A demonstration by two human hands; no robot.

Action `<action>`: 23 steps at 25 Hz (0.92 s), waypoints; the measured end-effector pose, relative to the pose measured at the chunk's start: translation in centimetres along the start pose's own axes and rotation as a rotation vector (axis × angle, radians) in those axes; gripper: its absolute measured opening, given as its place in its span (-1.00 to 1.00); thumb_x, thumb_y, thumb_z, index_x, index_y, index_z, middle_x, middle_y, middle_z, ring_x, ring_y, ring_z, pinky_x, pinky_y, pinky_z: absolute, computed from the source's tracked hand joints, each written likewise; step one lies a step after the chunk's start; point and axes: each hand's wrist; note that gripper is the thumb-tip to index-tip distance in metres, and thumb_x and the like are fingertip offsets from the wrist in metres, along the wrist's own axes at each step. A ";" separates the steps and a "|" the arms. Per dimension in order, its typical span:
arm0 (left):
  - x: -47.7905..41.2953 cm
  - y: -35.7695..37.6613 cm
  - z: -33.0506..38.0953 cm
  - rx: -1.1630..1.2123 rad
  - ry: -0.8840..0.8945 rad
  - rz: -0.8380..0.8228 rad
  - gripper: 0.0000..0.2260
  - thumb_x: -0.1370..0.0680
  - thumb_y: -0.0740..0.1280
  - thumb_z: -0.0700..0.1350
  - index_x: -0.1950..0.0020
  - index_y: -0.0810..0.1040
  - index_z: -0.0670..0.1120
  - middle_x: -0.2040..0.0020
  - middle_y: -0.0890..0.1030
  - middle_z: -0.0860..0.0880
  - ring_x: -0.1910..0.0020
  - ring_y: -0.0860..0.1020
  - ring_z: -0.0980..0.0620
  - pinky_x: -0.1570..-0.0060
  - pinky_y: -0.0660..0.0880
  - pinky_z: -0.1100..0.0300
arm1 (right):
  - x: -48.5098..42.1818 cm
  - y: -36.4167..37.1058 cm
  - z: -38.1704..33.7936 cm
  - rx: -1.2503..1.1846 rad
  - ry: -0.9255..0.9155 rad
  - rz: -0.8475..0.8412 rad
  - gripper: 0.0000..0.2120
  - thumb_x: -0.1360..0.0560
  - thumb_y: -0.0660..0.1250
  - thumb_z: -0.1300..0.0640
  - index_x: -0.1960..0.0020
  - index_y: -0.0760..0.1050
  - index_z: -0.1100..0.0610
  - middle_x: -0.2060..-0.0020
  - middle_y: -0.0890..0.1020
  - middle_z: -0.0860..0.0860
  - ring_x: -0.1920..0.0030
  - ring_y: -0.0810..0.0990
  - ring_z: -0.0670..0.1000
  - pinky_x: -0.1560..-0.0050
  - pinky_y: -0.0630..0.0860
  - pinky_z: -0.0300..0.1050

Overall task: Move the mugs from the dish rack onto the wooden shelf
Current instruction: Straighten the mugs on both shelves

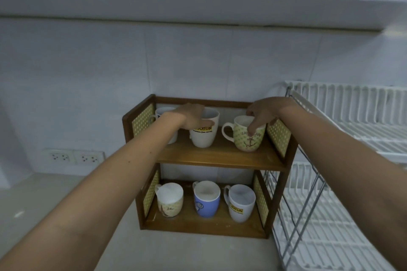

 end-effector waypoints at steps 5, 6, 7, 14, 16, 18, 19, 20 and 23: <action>1.5 0.3 0.4 0.043 0.090 0.046 -0.33 -0.60 0.18 0.14 -0.57 -0.01 -0.12 -0.59 0.04 -0.12 -0.55 0.04 -0.09 -0.49 0.06 0.00 | 1.2 0.4 -1.1 0.025 0.077 0.003 -0.20 -0.39 0.44 -0.16 -0.46 0.22 0.17 -0.38 0.38 0.12 -0.26 0.45 0.14 -0.17 0.50 -0.01; 2.4 0.6 0.6 0.102 0.139 0.149 -0.36 -0.60 0.18 0.13 -0.57 0.00 -0.09 -0.59 0.03 -0.10 -0.56 0.01 -0.05 -0.49 0.02 0.02 | 1.8 0.8 -1.9 0.014 0.079 0.088 -0.25 -0.42 0.41 -0.15 -0.45 0.22 0.17 -0.36 0.39 0.13 -0.26 0.44 0.15 -0.13 0.48 -0.04; 3.9 1.4 0.7 0.192 0.203 0.297 -0.41 -0.60 0.20 0.10 -0.55 0.10 -0.07 -0.57 0.13 -0.08 -0.54 0.08 -0.02 -0.47 0.08 0.07 | 2.5 1.9 -2.8 -0.037 0.064 0.264 -0.36 -0.45 0.38 -0.11 -0.40 0.27 0.15 -0.30 0.43 0.14 -0.21 0.47 0.16 -0.01 0.47 -0.07; 13.9 14.2 -4.2 0.294 0.382 0.258 -0.79 -0.53 0.29 -0.11 -0.16 0.54 0.01 -0.07 0.59 0.08 -0.05 0.55 0.18 -0.02 0.52 0.27 | 5.2 16.7 -7.4 -0.474 -0.088 0.347 -0.74 -0.40 0.29 0.04 0.43 0.47 0.08 0.50 0.56 -0.07 0.41 0.54 -0.05 0.47 0.36 -0.20; 12.7 16.8 -6.1 0.178 0.190 0.017 -0.60 -0.52 0.33 -0.12 -0.36 0.42 -0.02 -0.31 0.50 -0.01 -0.29 0.48 0.02 -0.22 0.44 0.17 | 2.4 19.4 -8.2 -0.419 -0.130 0.094 -0.74 -0.44 0.28 0.06 0.40 0.46 0.13 0.44 0.56 0.02 0.34 0.57 0.02 0.39 0.39 -0.14; 10.7 17.8 -7.4 0.031 0.032 -0.110 -0.39 -0.51 0.38 -0.08 -0.51 0.21 -0.04 -0.48 0.32 -0.07 -0.42 0.34 -0.08 -0.32 0.36 0.08 | -0.4 20.3 -9.3 -0.340 -0.127 0.032 -0.78 -0.46 0.29 0.01 0.13 0.55 0.16 0.20 0.63 0.09 0.13 0.59 0.09 0.18 0.50 -0.05; 9.7 18.1 -7.8 -0.059 0.006 -0.139 -0.32 -0.50 0.40 -0.04 -0.53 0.15 -0.05 -0.52 0.26 -0.09 -0.45 0.30 -0.10 -0.35 0.34 0.05 | -1.9 20.4 -9.8 -0.284 -0.112 0.023 -0.67 -0.45 0.30 -0.07 -0.06 0.54 0.15 0.03 0.62 0.11 0.01 0.57 0.11 0.05 0.53 -0.02; 8.7 18.5 -8.0 -0.147 -0.004 -0.178 -0.27 -0.49 0.41 -0.01 -0.55 0.11 -0.06 -0.54 0.21 -0.10 -0.47 0.27 -0.11 -0.37 0.33 0.02 | -3.2 20.7 -10.2 -0.223 -0.082 0.014 -0.51 -0.43 0.30 -0.17 -0.21 0.47 0.13 -0.10 0.58 0.10 -0.09 0.54 0.11 -0.06 0.52 0.01; 6.5 19.9 -8.2 -0.280 -0.036 -0.350 -0.11 -0.44 0.45 0.09 -0.58 -0.04 -0.06 -0.57 0.12 -0.11 -0.51 0.18 -0.14 -0.42 0.28 -0.08 | -6.5 21.4 -11.1 -0.095 0.003 -0.060 -0.16 -0.31 0.26 -0.43 -0.40 0.28 0.07 -0.33 0.44 0.10 -0.28 0.42 0.15 -0.25 0.39 0.09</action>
Point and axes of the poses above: each hand's wrist, its own x-axis away from the middle knuckle, its own y-axis out of the palm, z = x × y
